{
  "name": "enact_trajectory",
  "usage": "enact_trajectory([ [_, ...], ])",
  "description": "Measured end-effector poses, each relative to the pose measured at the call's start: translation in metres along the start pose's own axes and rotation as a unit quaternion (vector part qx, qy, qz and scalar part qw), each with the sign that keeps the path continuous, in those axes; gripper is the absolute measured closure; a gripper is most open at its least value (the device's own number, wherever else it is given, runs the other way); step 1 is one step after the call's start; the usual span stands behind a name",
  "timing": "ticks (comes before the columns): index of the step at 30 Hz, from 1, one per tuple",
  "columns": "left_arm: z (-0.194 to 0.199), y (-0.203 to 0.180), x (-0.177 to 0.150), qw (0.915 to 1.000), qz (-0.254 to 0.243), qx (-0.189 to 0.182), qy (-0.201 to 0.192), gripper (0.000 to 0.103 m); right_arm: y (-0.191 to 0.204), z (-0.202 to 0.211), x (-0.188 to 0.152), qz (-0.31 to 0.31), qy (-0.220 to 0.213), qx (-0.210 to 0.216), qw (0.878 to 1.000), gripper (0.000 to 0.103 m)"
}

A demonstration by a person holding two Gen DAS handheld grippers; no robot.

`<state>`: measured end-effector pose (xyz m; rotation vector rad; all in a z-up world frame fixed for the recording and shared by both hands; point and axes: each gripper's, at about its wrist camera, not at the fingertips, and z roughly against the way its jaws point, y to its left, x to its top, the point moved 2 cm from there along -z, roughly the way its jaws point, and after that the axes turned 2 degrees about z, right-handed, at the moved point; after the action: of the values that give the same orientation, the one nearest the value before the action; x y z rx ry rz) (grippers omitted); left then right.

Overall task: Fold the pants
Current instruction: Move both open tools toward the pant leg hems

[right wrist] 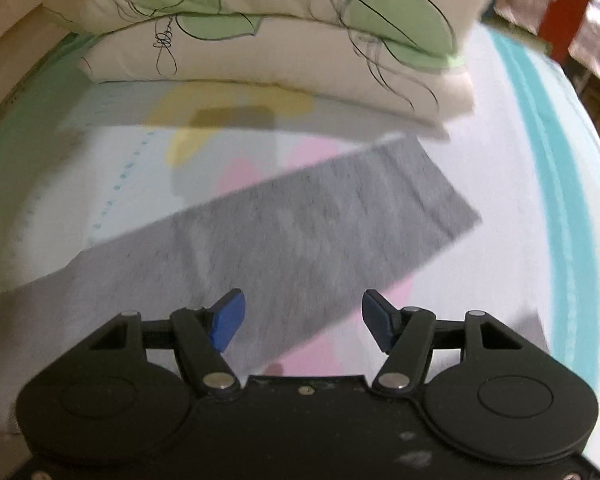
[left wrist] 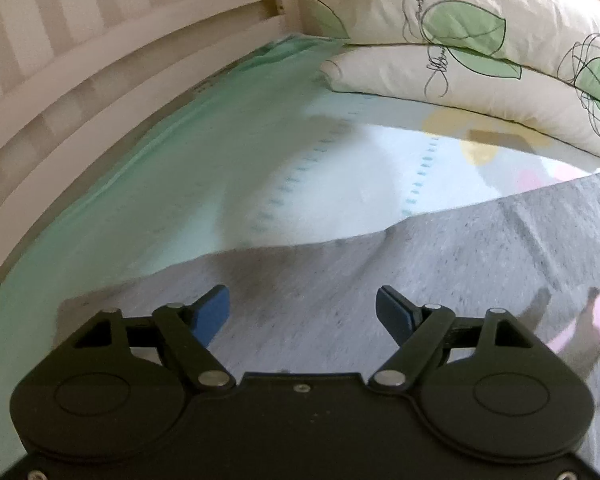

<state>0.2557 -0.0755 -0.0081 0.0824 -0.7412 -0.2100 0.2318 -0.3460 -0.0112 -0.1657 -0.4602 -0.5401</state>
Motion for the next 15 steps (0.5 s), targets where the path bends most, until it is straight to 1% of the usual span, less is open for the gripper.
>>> enact_trajectory([
  [2,-0.01,0.0,0.003,1.0,0.0,0.0,0.005,0.022,0.001,-0.013,0.002,0.002,-0.007,-0.003,1.0,0.038],
  [4,-0.02,0.003,0.001,0.9998,0.004,-0.005,0.016,0.025,0.001,-0.029,0.003,0.006,-0.001,0.0,1.0,0.038],
  [7,-0.035,0.013,-0.001,0.9992,0.012,-0.01,0.037,0.025,0.001,-0.05,0.007,0.001,0.005,-0.004,1.0,0.038],
  [12,-0.057,0.043,-0.013,0.9969,0.031,0.024,0.068,0.026,0.003,-0.066,0.012,0.004,0.006,0.005,1.0,0.038],
  [14,-0.063,0.056,-0.019,0.9954,0.042,0.033,0.08,0.026,-0.01,-0.071,0.017,-0.001,0.004,0.007,1.0,0.038],
  [15,-0.065,0.061,-0.022,0.9945,0.046,0.036,0.086,0.026,-0.019,-0.073,0.021,-0.008,0.003,-0.002,1.0,0.038],
])
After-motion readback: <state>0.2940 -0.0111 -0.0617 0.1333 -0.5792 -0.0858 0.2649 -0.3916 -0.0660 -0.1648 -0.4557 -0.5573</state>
